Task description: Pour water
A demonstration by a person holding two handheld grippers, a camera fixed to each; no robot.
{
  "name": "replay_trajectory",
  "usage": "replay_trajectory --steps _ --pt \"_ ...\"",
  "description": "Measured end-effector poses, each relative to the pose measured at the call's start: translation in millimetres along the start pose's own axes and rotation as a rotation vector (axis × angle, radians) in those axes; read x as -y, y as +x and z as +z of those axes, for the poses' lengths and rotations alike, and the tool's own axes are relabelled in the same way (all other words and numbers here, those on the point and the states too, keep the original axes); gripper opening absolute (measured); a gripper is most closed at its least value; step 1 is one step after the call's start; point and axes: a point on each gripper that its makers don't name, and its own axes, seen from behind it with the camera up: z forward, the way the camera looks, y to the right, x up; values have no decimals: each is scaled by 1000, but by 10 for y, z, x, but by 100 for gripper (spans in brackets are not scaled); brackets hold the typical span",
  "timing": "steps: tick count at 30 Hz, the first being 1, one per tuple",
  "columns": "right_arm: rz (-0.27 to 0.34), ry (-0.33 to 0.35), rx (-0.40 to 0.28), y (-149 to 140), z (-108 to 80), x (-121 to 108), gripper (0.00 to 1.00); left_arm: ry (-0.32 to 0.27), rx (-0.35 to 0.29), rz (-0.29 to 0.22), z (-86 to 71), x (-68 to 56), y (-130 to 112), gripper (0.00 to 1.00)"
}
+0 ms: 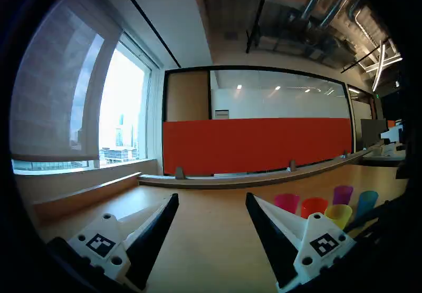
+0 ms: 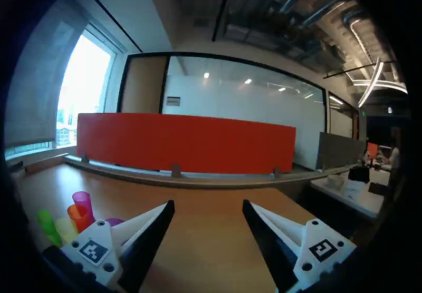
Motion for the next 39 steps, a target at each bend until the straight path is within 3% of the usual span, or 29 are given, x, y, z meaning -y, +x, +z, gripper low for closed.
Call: replay_trajectory --steps 9,18,39 --pt "-5 3 6 -23 -11 20 100 -1 16 -34 38 -60 -127 94" --pt "-13 17 11 -69 -33 58 100 -16 24 -35 72 -165 -208 94" --pt "-9 14 1 -50 -34 7 100 -15 69 -21 98 -219 -342 94"
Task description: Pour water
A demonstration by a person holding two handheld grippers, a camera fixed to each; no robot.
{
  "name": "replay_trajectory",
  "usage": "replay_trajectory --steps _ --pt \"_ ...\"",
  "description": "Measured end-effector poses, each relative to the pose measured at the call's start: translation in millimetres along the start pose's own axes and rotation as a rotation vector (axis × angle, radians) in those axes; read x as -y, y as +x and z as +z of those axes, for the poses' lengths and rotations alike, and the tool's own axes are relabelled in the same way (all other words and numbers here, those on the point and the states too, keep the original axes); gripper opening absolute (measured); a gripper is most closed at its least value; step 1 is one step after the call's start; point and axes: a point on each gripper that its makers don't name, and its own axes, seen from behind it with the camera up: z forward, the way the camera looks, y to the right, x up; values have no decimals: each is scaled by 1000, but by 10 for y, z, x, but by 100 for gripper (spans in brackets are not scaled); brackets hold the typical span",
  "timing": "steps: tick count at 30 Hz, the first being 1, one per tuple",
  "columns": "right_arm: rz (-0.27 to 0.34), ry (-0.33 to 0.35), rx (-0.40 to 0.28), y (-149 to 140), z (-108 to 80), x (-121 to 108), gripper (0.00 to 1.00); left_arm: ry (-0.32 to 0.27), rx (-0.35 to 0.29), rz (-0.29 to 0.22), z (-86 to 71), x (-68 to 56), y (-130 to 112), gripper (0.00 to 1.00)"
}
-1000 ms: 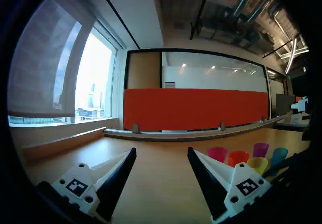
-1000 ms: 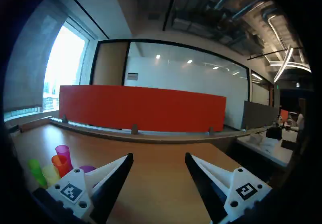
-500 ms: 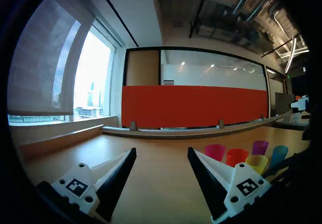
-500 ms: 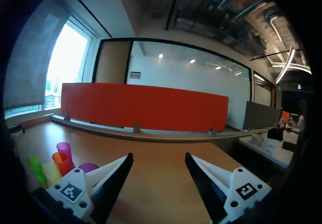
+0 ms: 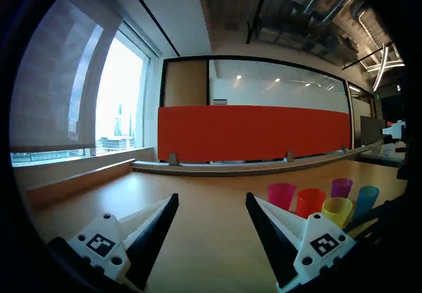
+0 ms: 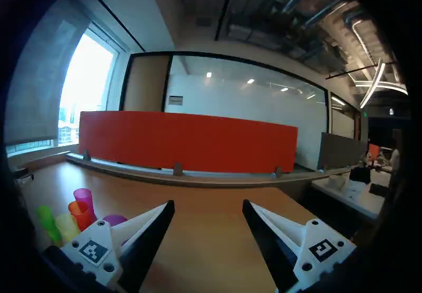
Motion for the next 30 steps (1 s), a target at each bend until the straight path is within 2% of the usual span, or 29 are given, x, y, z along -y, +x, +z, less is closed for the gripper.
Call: replay_trajectory --steps 6,21,30 --pt "2 0 -4 8 -19 -22 100 5 29 2 28 16 -61 94" --pt "6 0 -9 16 -67 -73 100 -8 30 3 43 -10 -67 94" --pt "4 11 -34 15 -85 -43 100 -7 30 4 41 -2 -78 94"
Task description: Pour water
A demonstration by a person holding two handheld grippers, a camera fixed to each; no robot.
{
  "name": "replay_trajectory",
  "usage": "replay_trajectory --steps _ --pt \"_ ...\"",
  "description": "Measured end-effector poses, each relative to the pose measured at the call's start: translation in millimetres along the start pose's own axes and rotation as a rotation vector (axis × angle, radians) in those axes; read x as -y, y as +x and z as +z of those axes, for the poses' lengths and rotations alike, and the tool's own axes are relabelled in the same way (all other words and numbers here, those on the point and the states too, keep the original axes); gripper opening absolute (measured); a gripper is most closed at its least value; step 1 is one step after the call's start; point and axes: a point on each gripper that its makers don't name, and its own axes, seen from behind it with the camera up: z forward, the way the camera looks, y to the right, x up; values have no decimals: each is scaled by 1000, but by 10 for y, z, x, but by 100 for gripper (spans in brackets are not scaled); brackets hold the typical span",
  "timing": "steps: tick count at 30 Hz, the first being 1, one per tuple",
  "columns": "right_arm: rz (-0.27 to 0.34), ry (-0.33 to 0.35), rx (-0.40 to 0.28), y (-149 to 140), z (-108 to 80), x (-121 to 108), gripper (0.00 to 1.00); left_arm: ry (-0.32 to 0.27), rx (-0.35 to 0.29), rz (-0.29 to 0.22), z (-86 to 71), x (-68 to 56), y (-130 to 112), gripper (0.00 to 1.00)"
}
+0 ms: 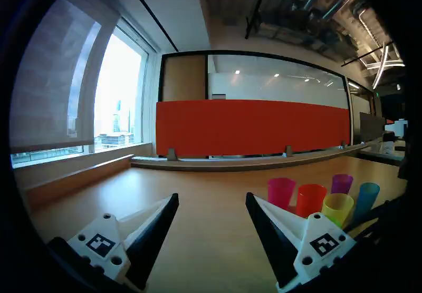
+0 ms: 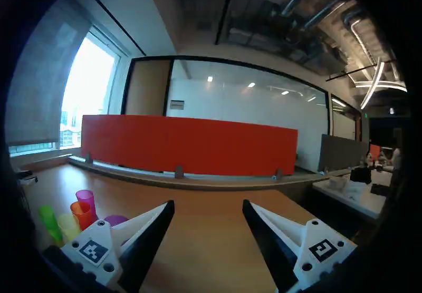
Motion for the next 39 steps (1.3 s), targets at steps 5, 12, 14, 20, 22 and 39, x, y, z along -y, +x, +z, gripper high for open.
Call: replay_trajectory --steps 5,12,14,20,22,39 --pt "-3 5 -27 28 -11 26 100 0 0 0 -2 -4 -5 94" --pt "2 0 -56 -25 -16 46 100 0 0 0 -9 -3 -4 94" --pt "8 8 -62 -59 -20 85 100 0 0 0 -8 -2 -4 94" --pt "10 20 -76 -163 -11 177 100 0 0 0 -7 -2 -4 94" --pt "6 16 -79 -207 -2 191 100 0 0 0 -6 -2 -4 94" --pt "9 18 -72 -544 13 262 100 0 0 0 -10 -1 -5 94"
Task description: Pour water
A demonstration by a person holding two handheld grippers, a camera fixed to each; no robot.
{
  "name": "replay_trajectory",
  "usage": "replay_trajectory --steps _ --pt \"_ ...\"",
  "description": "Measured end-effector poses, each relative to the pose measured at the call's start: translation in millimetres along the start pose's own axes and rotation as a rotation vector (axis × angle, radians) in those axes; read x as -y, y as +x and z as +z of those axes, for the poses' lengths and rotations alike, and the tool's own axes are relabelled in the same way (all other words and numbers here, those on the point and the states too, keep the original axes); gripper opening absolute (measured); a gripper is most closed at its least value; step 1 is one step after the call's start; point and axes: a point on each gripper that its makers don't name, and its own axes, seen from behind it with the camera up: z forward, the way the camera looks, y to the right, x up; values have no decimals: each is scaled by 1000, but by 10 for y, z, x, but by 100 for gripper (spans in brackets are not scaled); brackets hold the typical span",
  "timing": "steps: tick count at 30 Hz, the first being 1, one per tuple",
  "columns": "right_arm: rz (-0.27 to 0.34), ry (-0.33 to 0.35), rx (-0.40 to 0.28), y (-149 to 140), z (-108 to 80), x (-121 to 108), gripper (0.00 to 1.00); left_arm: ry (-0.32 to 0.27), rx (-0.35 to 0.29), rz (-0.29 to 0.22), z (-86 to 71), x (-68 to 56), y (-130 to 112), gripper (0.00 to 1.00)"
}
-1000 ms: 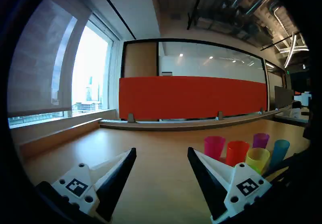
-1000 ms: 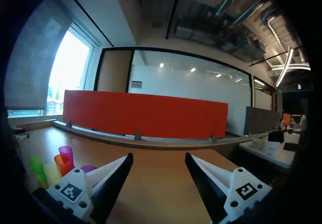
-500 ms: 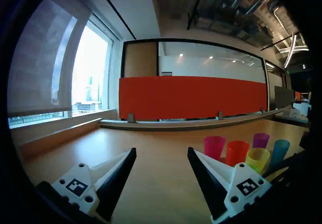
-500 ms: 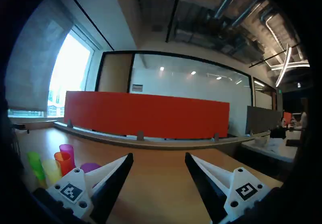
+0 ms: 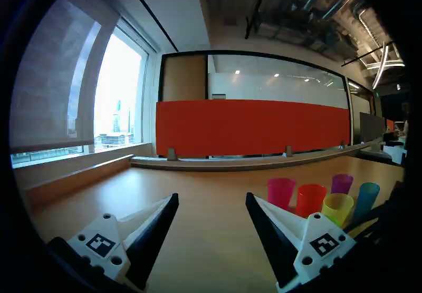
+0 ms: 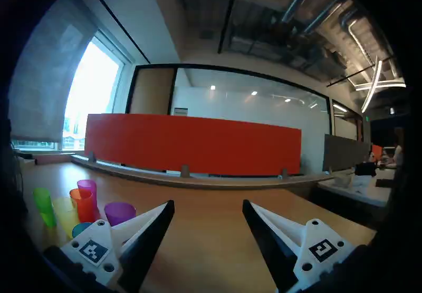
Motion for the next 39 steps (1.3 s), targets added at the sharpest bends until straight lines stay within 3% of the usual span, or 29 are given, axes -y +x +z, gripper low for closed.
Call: replay_trajectory --steps 27,39 --pt "74 21 51 -280 85 -29 100 0 0 0 2 -5 -4 94" --pt "72 28 51 -276 69 -34 100 0 0 0 2 -5 0 94"
